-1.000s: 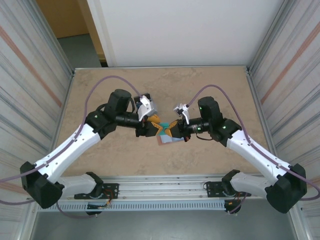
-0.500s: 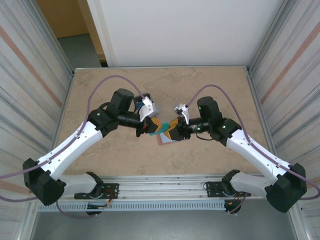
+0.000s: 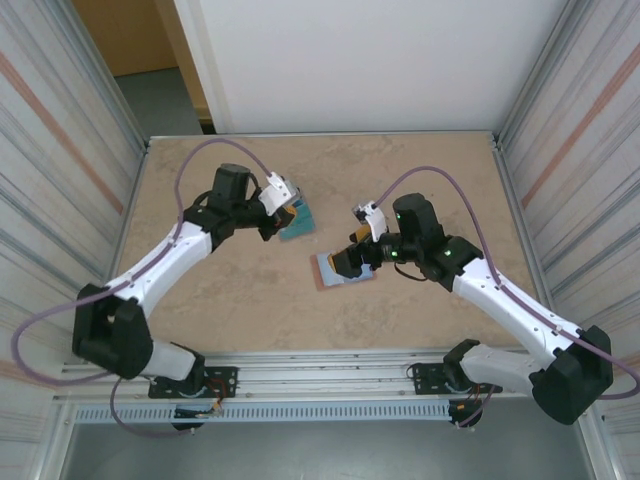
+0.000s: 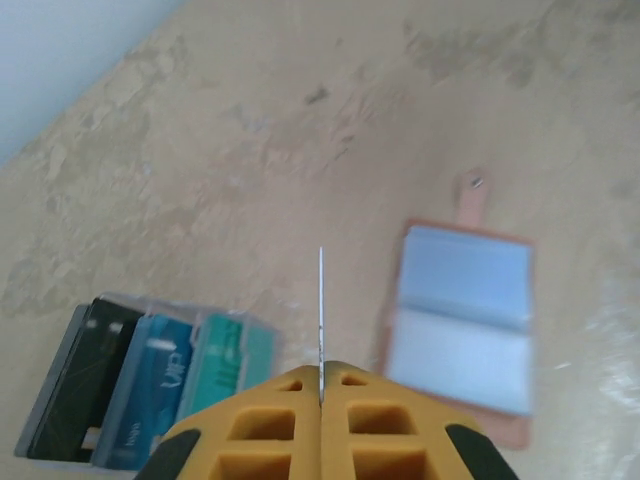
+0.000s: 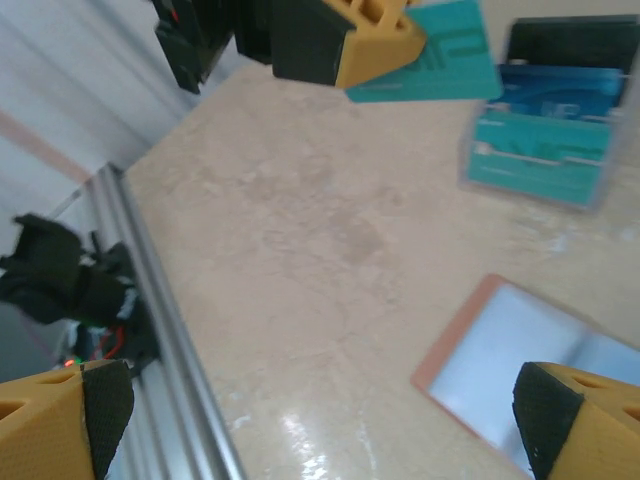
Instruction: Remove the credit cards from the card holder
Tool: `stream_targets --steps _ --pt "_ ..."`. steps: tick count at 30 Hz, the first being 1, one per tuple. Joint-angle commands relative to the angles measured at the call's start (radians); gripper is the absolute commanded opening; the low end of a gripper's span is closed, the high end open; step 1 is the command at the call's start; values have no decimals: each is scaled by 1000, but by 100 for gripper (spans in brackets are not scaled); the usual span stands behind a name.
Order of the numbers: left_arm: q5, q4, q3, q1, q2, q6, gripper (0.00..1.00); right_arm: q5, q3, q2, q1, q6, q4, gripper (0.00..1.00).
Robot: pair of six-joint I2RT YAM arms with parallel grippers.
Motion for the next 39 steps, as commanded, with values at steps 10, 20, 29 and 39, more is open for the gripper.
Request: stream_targets --steps 10,20,29,39 --pt "47 107 93 53 252 174 2 186 20 8 -6 72 -23 99" --pt "58 102 154 56 365 177 2 193 14 0 -10 75 -19 99" --pt "64 122 155 56 410 175 3 181 16 7 -11 72 -11 99" --pt "70 95 196 59 443 198 3 176 15 8 -11 78 -11 99"
